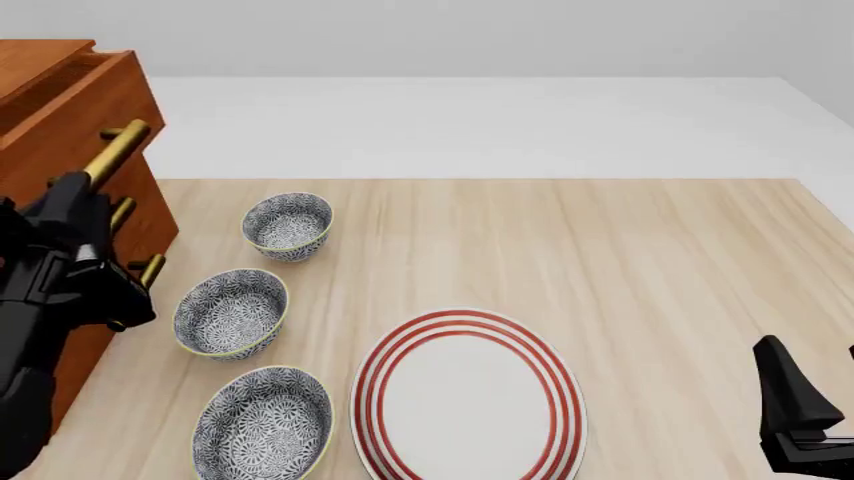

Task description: Open the top drawer of the cabinet.

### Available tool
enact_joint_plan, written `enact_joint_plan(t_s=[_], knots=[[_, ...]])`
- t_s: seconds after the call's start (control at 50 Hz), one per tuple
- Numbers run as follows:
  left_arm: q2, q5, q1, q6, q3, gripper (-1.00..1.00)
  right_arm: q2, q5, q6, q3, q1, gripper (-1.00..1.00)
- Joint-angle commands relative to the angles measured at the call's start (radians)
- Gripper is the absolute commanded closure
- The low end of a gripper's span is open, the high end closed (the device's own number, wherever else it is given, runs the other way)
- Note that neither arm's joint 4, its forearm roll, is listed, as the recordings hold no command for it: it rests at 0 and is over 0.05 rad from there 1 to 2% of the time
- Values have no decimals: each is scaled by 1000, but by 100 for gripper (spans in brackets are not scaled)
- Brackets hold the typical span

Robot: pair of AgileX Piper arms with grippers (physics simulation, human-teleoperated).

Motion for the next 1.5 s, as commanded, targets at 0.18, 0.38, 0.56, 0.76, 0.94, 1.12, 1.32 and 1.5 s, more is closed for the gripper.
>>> enact_joint_plan(t_s=[0.18, 0.38, 0.56, 0.76, 0.94, 1.12, 1.32, 1.5], knots=[[-28, -19, -2, 9, 21, 100, 0, 0, 0, 0, 0, -100], [-31, -19, -4, 8, 23, 100, 0, 0, 0, 0, 0, -100], [-34, -19, -5, 8, 26, 100, 0, 0, 0, 0, 0, -100], [-36, -19, -5, 8, 27, 100, 0, 0, 0, 0, 0, -100], [-35, -19, -7, 5, 30, 100, 0, 0, 0, 0, 0, -100], [-42, -19, -14, 7, 32, 100, 0, 0, 0, 0, 0, -100], [-42, -18, -19, 5, 37, 100, 0, 0, 0, 0, 0, -100], [-63, -18, -29, 7, 34, -100, 0, 0, 0, 0, 0, -100]])
